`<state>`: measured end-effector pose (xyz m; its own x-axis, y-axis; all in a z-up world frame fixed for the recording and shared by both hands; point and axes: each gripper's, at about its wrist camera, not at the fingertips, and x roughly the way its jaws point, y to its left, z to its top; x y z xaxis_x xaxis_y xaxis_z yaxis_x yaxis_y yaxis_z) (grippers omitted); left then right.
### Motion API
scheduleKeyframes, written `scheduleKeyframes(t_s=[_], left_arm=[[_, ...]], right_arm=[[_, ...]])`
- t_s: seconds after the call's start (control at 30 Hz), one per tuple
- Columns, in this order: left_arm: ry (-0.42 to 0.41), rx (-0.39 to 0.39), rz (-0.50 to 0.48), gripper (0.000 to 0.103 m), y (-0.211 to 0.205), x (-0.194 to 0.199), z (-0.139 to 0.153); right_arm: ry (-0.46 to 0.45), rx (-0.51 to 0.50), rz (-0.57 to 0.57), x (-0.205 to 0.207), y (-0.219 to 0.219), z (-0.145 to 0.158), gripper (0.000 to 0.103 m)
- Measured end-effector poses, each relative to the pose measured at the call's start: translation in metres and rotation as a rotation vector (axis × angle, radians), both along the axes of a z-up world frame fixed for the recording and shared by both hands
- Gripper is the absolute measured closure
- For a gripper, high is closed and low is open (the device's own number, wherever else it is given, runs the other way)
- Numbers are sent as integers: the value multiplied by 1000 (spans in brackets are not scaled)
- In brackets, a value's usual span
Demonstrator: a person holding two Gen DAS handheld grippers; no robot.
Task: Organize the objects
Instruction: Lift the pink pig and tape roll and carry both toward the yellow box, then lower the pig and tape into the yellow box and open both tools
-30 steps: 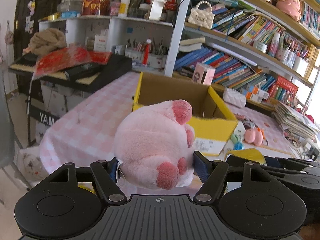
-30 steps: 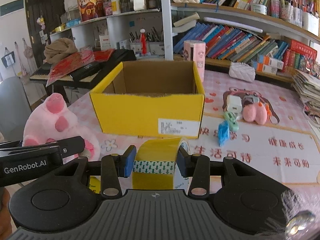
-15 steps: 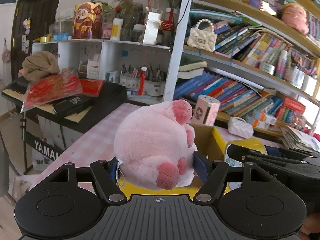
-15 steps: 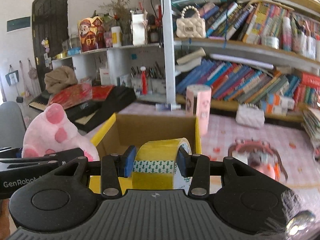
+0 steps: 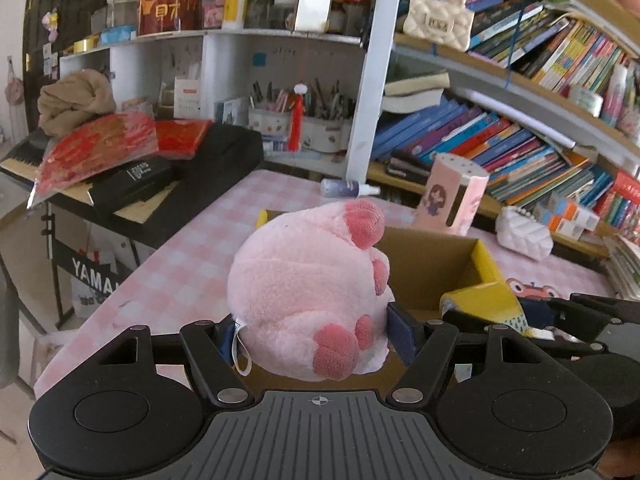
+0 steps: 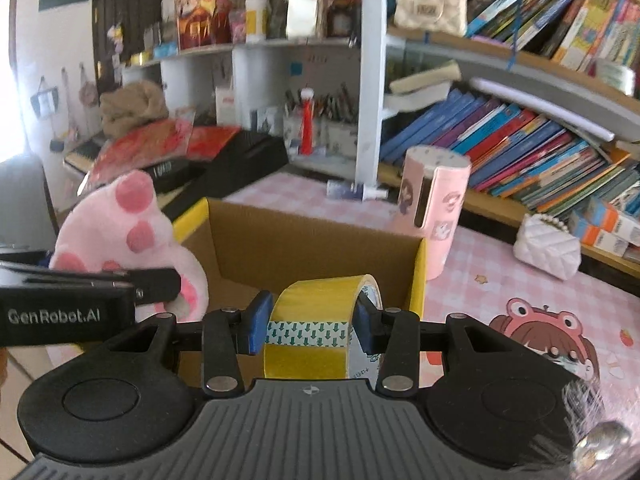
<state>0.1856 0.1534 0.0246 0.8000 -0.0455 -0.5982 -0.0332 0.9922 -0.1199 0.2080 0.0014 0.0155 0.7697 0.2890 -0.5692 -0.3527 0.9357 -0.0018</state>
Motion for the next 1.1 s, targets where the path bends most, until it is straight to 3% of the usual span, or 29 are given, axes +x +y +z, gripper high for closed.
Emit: scheduleKeyframes(t_s=[0.33, 0.53, 0.9, 1.1], left_arm=[[82, 26, -27, 32, -12, 41, -16], [130, 43, -43, 31, -20, 54, -27], [195, 166, -77, 28, -35, 65, -41], [207, 166, -86, 23, -37, 66, -40]], right_arm=[[96, -129, 145, 33, 13, -23, 62], [134, -183, 171, 39, 11, -38, 62], [157, -304, 281, 38, 26, -45, 62], [160, -319, 291, 38, 27, -46, 62]])
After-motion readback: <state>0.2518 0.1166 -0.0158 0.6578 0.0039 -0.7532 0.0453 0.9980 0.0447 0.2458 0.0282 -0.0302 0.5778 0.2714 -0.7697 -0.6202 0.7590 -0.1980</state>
